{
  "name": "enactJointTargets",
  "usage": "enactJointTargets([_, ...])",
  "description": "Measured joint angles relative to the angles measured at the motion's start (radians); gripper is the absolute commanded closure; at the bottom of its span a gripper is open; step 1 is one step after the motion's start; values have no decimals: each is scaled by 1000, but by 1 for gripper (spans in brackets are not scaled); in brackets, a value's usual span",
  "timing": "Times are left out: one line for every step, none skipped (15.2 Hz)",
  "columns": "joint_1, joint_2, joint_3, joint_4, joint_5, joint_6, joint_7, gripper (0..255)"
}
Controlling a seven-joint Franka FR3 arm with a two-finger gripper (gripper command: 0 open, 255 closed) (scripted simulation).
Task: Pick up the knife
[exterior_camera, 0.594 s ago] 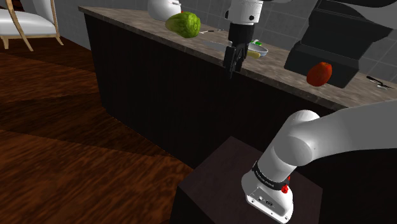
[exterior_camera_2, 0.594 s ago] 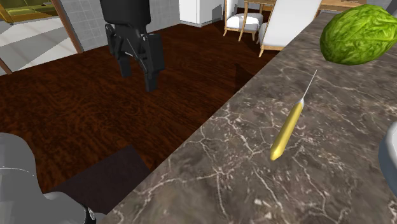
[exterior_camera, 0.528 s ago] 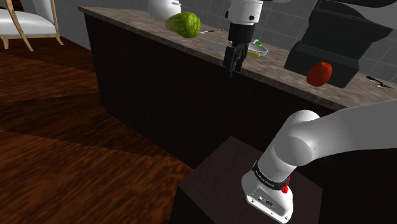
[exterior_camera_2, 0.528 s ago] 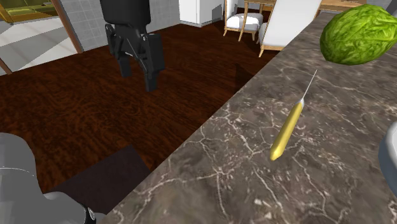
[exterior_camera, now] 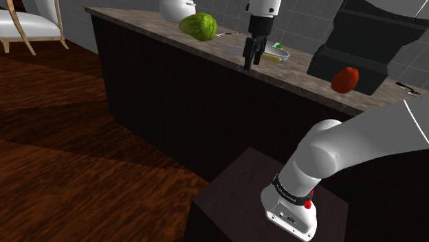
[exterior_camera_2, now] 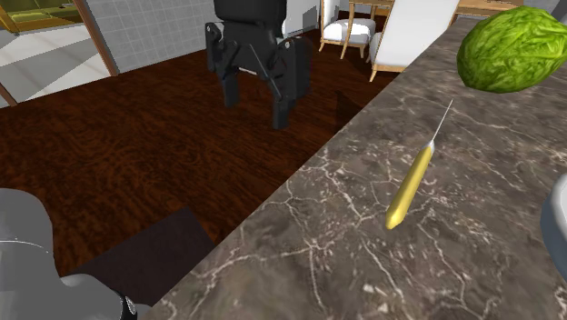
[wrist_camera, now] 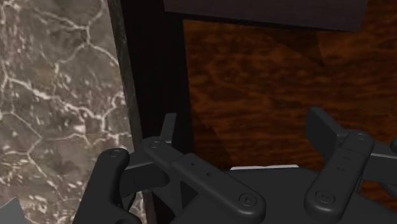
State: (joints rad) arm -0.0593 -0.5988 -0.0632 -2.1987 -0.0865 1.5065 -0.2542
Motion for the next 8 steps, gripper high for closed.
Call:
enactJointTargets([-4,26,-17,18,-7,14,-21,0])
enactJointTargets([-9,46,-33,38,-13,19,-41,0])
enactJointTargets([-12,75,-49,65,-17,27,-61,0])
enactJointTargets([-19,92,-71,83,-24,32,-89,0])
enactJointTargets([-23,111,-87,102,-27,39,-110,0])
enactJointTargets([-26,135,-103,123,-29,48,-131,0])
enactJointTargets([-30,165,-122,151,-31,55,-156,0])
enactJointTargets([-33,200,-140,183,-30,63,-179,0])
